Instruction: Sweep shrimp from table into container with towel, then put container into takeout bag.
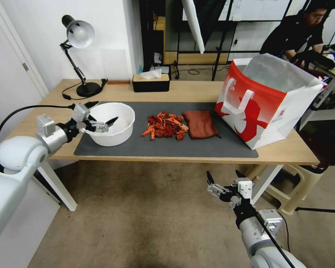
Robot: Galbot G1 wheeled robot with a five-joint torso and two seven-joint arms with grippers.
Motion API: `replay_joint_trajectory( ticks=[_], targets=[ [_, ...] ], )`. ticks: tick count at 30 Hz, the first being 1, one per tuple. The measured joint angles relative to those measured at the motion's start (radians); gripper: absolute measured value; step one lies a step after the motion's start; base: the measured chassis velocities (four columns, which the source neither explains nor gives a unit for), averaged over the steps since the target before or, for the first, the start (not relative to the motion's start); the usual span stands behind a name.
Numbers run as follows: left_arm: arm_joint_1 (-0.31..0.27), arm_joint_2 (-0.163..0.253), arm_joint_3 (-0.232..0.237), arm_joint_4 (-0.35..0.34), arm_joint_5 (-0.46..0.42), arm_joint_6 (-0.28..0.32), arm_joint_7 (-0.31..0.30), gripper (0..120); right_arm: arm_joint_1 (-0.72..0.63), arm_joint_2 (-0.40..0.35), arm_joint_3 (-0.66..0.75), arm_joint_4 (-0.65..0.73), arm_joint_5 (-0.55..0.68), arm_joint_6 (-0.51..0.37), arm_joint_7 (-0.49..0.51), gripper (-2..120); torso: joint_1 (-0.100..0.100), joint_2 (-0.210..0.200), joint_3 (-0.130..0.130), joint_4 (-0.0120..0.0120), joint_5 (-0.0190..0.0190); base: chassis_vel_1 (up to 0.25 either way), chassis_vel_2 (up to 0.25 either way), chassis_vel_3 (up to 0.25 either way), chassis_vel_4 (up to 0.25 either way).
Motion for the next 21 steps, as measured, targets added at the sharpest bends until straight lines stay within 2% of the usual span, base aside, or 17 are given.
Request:
replay_joint_trajectory(
  ticks=[1,2,3,5,8,10,11,14,21],
  targets=[
    [-0.014,0.011,0.001,0.017,0.03,-0.03,0.08,100,0.001,0.0,-0.003,-0.003,-0.001,0.005,0.0,100,0.0,0.0,0.0,0.0,0.0,0.0,0.0,0.0,0.0],
    [-0.025,0.02,0.002,0.025,0.057,-0.046,0.13,100,0.001,0.0,-0.007,-0.004,-0.003,0.007,0.0,100,0.0,0.0,0.0,-0.0001,0.0,0.0,0.0,0.0,0.0],
    [-0.025,0.02,0.002,0.025,0.057,-0.046,0.13,100,0.001,0.0,-0.007,-0.004,-0.003,0.007,0.0,100,0.0,0.0,0.0,-0.0001,0.0,0.0,0.0,0.0,0.0],
    [-0.055,0.04,0.014,0.042,0.113,-0.072,0.208,100,0.001,0.0,-0.014,-0.006,-0.01,0.008,0.0,100,0.0,0.0,0.0,-0.0002,0.0002,0.0,0.0,0.0,0.0],
    [-0.065,0.052,0.02,0.049,0.14,-0.083,0.231,100,0.001,0.0,-0.018,-0.007,-0.012,0.008,0.0,100,0.0,0.0,0.0,-0.0005,0.0001,0.0,0.0,0.0,0.0],
    [-0.068,0.07,0.021,0.06,0.198,-0.106,0.273,100,0.009,-0.003,-0.031,-0.013,-0.016,0.008,-0.002,100,0.0,0.0,0.0,-0.0002,0.0002,0.0,0.0,0.0,0.0],
    [-0.068,0.07,0.021,0.06,0.198,-0.106,0.273,100,0.009,-0.003,-0.031,-0.013,-0.016,0.008,-0.002,100,0.0,0.0,0.0,-0.0002,0.0002,0.0,0.0,0.0,0.0],
    [-0.085,0.076,0.023,0.085,0.27,-0.132,0.309,100,0.01,-0.009,-0.046,-0.016,-0.024,0.007,-0.005,100,0.0,0.0,0.0,-0.0001,0.0,0.0,0.0,0.0,0.0],
    [-0.099,0.095,0.037,0.095,0.315,-0.161,0.34,100,0.01,-0.016,-0.057,-0.02,-0.03,0.006,-0.009,100,0.0,0.0,0.0,-0.0001,0.0002,0.0,0.0,0.0,0.0]
  ],
)
